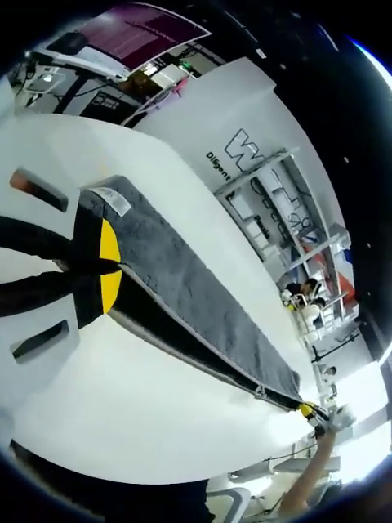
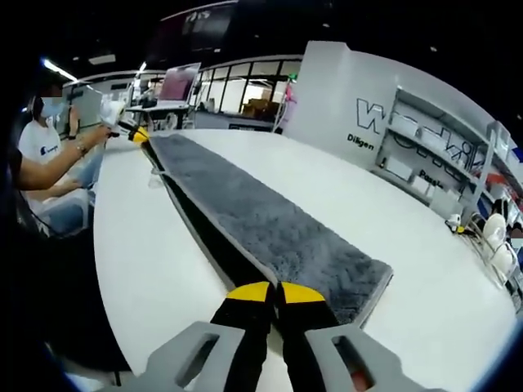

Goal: Open the folded towel by lifting each exposed corner and separating the folded layers until the towel lies flat within the target outline without major curled edges

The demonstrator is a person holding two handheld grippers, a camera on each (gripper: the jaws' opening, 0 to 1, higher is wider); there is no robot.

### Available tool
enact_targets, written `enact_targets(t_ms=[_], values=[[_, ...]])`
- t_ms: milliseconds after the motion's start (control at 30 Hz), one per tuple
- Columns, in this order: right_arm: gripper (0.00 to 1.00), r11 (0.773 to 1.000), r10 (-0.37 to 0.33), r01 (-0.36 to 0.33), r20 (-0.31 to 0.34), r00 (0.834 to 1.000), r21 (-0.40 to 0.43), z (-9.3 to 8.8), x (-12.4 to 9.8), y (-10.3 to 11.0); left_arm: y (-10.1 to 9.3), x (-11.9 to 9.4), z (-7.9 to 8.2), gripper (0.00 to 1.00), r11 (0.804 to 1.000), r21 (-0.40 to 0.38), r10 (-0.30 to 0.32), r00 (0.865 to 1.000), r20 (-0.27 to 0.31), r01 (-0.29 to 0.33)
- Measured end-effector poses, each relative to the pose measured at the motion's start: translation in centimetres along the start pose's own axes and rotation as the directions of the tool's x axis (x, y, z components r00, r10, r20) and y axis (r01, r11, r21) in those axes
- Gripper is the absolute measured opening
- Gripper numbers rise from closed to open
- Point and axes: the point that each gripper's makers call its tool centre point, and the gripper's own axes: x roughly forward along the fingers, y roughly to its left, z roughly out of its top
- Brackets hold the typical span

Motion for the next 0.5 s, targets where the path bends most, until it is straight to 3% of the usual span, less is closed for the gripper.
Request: enact_targets(t_ms=[300,500], values=[[0.0,0.999,-0.013,0.014,0.028,1.0,-0.035,1.2,-1.6,0.6,0.2,-2.2,0.8,0.01,1.0,-0.023,0.006,0.999,0.044,-0.005],[0.0,0.996,-0.046,0.05,0.053,0.998,-0.076,2.8,-2.8,0.5,1.2,-4.1,2.9,0.01,0.998,-0.003,0.055,0.995,0.086,-0.055]])
